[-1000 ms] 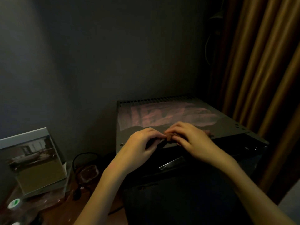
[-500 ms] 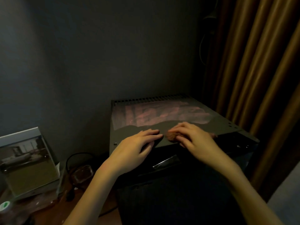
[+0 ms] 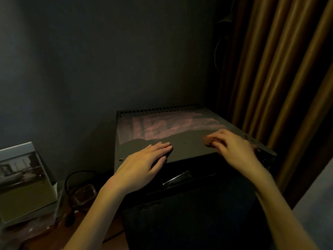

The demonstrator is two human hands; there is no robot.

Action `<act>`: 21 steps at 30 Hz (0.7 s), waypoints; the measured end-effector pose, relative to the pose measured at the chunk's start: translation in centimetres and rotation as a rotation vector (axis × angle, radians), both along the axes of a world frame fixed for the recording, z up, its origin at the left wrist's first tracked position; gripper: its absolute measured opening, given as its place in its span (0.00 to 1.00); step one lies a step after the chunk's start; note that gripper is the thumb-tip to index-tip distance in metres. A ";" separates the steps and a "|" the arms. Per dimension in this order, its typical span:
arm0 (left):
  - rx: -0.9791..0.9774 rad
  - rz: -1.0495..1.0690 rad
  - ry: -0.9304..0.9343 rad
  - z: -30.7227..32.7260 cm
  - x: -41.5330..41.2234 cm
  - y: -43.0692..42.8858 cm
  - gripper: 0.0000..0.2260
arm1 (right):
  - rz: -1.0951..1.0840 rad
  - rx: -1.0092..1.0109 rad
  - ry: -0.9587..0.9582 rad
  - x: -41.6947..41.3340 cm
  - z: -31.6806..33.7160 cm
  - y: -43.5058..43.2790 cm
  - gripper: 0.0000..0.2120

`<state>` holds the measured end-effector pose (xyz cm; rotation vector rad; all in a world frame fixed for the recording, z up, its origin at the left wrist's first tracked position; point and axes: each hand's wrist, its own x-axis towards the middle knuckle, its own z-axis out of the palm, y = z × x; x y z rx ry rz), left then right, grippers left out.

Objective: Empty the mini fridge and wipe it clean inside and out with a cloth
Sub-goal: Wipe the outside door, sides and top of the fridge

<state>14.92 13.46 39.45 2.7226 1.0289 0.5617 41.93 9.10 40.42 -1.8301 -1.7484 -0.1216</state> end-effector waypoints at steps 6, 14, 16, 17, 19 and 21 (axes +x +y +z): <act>-0.018 0.001 0.011 0.3 0.0 -0.2 0.20 | 0.336 -0.138 0.021 -4.0 0.9 5.4 0.13; -0.027 0.012 0.024 0.3 0.0 -0.3 0.20 | -0.222 -0.071 0.119 7.7 0.0 5.0 0.12; -0.016 0.017 0.025 0.1 0.0 -0.2 0.20 | -0.280 -0.048 0.086 7.1 -0.5 2.8 0.11; -0.009 0.020 0.031 0.1 0.1 -0.1 0.20 | -0.244 -0.019 0.065 5.9 -0.6 1.8 0.11; 0.005 0.017 0.031 -0.1 0.1 0.1 0.21 | -0.080 0.010 0.045 2.4 -0.5 0.7 0.12; 0.008 0.012 0.025 -0.2 0.1 0.3 0.24 | 0.063 -0.015 0.000 -1.1 -0.2 1.1 0.14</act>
